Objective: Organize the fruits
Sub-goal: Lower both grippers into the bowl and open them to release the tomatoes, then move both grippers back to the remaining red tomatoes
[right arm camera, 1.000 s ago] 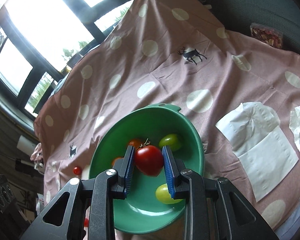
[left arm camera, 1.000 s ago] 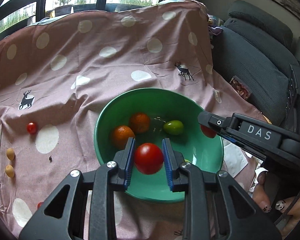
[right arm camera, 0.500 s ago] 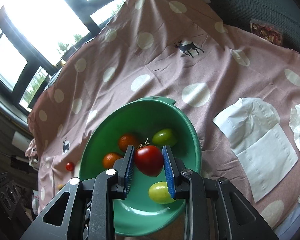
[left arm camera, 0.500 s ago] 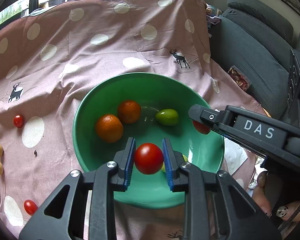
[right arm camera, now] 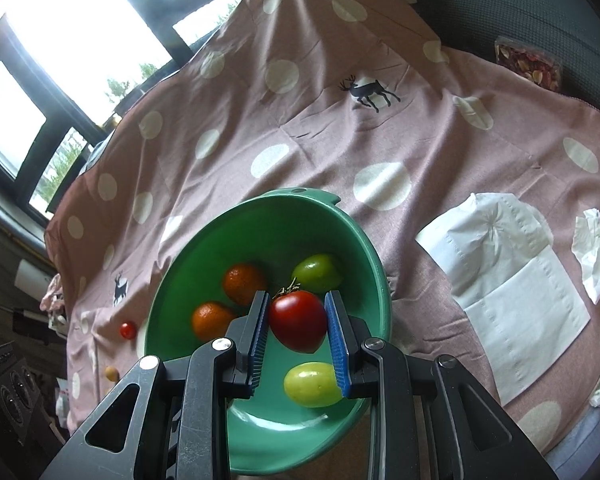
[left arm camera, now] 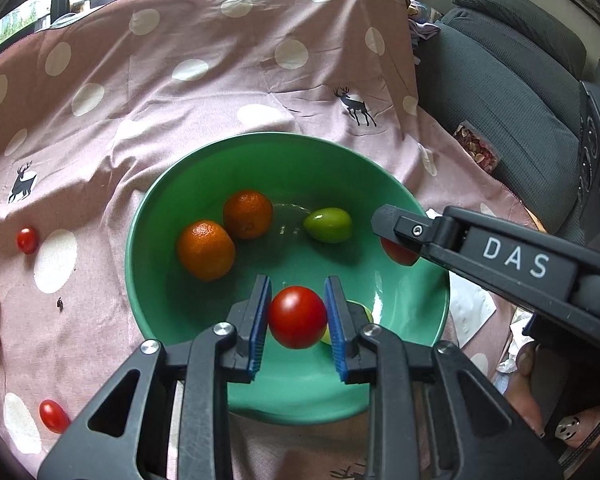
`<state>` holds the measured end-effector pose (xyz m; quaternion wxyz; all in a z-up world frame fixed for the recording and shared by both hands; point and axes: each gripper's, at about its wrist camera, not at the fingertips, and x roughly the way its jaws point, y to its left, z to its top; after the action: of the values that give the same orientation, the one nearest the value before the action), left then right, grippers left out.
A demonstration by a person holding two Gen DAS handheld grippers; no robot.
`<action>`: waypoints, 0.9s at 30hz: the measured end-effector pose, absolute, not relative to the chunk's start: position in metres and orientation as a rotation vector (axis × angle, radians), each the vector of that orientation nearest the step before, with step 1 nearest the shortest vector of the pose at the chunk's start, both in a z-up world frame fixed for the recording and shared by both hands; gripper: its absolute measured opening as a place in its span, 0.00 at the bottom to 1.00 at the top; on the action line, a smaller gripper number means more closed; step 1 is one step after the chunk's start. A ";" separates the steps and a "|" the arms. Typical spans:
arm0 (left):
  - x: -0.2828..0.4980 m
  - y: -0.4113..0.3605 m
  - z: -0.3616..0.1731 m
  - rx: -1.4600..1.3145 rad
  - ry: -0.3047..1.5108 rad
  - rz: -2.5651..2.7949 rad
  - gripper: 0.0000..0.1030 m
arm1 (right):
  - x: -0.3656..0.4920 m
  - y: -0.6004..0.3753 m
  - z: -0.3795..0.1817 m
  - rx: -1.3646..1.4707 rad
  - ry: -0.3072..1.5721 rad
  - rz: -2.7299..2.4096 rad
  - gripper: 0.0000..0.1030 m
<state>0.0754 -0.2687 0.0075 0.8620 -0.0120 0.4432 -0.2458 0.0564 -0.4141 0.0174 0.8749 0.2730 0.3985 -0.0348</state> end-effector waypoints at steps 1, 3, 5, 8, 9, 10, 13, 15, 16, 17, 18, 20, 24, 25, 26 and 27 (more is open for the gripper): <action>0.075 -0.269 0.007 -0.023 0.931 -0.516 0.26 | 0.057 -0.413 0.017 0.567 0.836 -0.074 0.28; 0.075 -0.270 0.005 -0.018 0.935 -0.516 0.26 | 0.059 -0.412 0.016 0.552 0.846 -0.088 0.28; 0.075 -0.270 0.003 -0.016 0.938 -0.514 0.26 | 0.059 -0.410 0.015 0.535 0.855 -0.105 0.28; 0.076 -0.269 0.002 -0.019 0.941 -0.514 0.26 | 0.060 -0.410 0.015 0.533 0.861 -0.109 0.28; 0.076 -0.269 0.002 -0.021 0.943 -0.517 0.26 | 0.060 -0.410 0.015 0.532 0.862 -0.110 0.28; 0.076 -0.269 0.001 -0.023 0.947 -0.519 0.26 | 0.060 -0.410 0.015 0.530 0.864 -0.114 0.28; 0.077 -0.267 0.001 -0.033 0.950 -0.521 0.25 | 0.060 -0.410 0.015 0.518 0.869 -0.131 0.28; 0.077 -0.265 0.003 -0.052 0.949 -0.530 0.26 | 0.059 -0.410 0.016 0.518 0.862 -0.129 0.28; 0.077 -0.264 0.004 -0.062 0.951 -0.536 0.26 | 0.058 -0.410 0.018 0.519 0.855 -0.128 0.28; 0.076 -0.262 0.006 -0.071 0.949 -0.541 0.27 | 0.057 -0.410 0.019 0.518 0.848 -0.129 0.28; 0.075 -0.260 0.008 -0.078 0.944 -0.542 0.30 | 0.056 -0.409 0.021 0.515 0.840 -0.129 0.28; 0.072 -0.255 0.014 -0.087 0.930 -0.541 0.36 | 0.055 -0.408 0.023 0.514 0.827 -0.123 0.28; 0.064 -0.236 0.027 -0.128 0.892 -0.526 0.50 | 0.054 -0.405 0.028 0.511 0.807 -0.122 0.45; 0.063 -0.230 0.031 -0.140 0.881 -0.516 0.50 | 0.053 -0.404 0.029 0.504 0.799 -0.123 0.47; 0.061 -0.224 0.035 -0.146 0.873 -0.505 0.50 | 0.053 -0.402 0.031 0.497 0.790 -0.120 0.48; 0.059 -0.218 0.038 -0.148 0.865 -0.495 0.51 | 0.052 -0.400 0.033 0.492 0.781 -0.115 0.50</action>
<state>0.0591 -0.2185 0.0381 0.8759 -0.0711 0.4143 -0.2370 0.0518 -0.4003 0.0335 0.8937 0.2373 0.3768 -0.0556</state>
